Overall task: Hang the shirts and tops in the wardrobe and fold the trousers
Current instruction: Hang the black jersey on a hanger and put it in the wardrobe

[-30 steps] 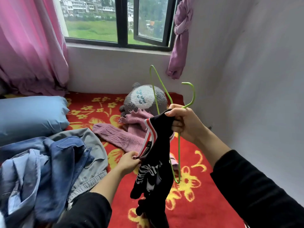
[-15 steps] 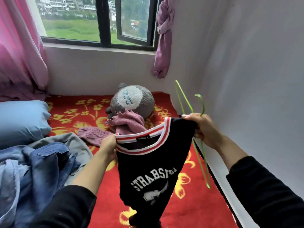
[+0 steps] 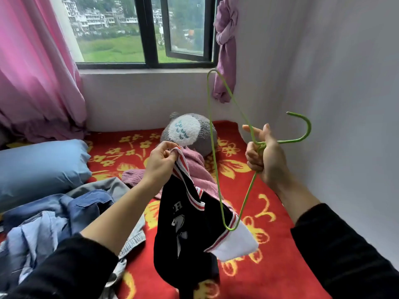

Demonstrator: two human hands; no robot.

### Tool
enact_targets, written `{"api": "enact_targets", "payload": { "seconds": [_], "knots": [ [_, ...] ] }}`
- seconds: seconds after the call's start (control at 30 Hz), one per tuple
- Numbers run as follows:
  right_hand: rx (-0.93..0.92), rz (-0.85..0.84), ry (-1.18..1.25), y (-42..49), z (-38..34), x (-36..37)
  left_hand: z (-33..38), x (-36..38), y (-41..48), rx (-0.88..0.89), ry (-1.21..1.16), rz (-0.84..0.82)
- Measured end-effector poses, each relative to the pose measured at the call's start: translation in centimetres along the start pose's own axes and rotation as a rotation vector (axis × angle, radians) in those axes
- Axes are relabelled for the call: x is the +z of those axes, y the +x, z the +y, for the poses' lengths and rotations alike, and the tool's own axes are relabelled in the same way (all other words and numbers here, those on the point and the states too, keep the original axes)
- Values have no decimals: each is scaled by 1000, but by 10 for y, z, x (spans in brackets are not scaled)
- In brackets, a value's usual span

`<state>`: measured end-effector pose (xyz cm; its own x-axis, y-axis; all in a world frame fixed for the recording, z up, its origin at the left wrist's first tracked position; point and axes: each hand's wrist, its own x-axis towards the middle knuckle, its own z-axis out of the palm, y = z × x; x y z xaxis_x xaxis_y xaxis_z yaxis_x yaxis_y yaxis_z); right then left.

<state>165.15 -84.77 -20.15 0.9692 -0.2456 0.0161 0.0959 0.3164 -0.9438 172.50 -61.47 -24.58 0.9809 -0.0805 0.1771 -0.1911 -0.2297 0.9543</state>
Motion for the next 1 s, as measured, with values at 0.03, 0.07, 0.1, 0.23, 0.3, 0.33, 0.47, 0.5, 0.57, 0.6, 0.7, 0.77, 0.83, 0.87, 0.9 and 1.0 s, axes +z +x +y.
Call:
{"api": "enact_targets", "payload": {
  "seconds": [0.03, 0.07, 0.1, 0.23, 0.3, 0.33, 0.47, 0.5, 0.57, 0.6, 0.7, 0.77, 0.83, 0.87, 0.9, 1.0],
  "knots": [
    [-12, -7, 101, 1, -7, 7, 4, -1, -1, 3, -5, -23],
    [-27, -9, 187, 2, -13, 15, 7, -2, -3, 8, 2, -38],
    [-40, -5, 253, 2, -18, 21, 10, -4, -4, 18, 8, -46],
    [-57, -13, 378, 7, -26, 45, 24, -18, -9, 29, -20, -58],
    [-70, -26, 392, 10, -25, 56, 30, -28, -11, 27, -41, -48],
    [-67, -31, 404, 10, -22, 62, 32, -33, -12, 25, -56, -39],
    [-19, -34, 417, 7, 9, 87, 42, -52, -16, 22, -125, -27],
    [-13, -34, 395, 6, 18, 93, 44, -58, -17, 23, -133, -24],
    [8, -48, 375, 4, 31, 104, 46, -70, -19, 27, -142, -16],
    [26, -59, 378, 4, 36, 108, 48, -76, -21, 28, -145, -17],
    [66, -89, 308, 5, 47, 120, 54, -96, -27, 38, -156, 8],
    [51, -86, 132, 6, 57, 123, 54, -111, -27, 29, -156, 80],
    [-19, -78, -114, 5, 65, 122, 50, -130, -26, 8, -154, 203],
    [-66, -90, -228, 4, 67, 121, 46, -140, -25, -5, -137, 268],
    [-112, -112, -333, 2, 66, 121, 40, -151, -24, -20, -97, 328],
    [-200, -180, -606, 1, 58, 124, 22, -178, -30, -109, 57, 474]
  ]
}}
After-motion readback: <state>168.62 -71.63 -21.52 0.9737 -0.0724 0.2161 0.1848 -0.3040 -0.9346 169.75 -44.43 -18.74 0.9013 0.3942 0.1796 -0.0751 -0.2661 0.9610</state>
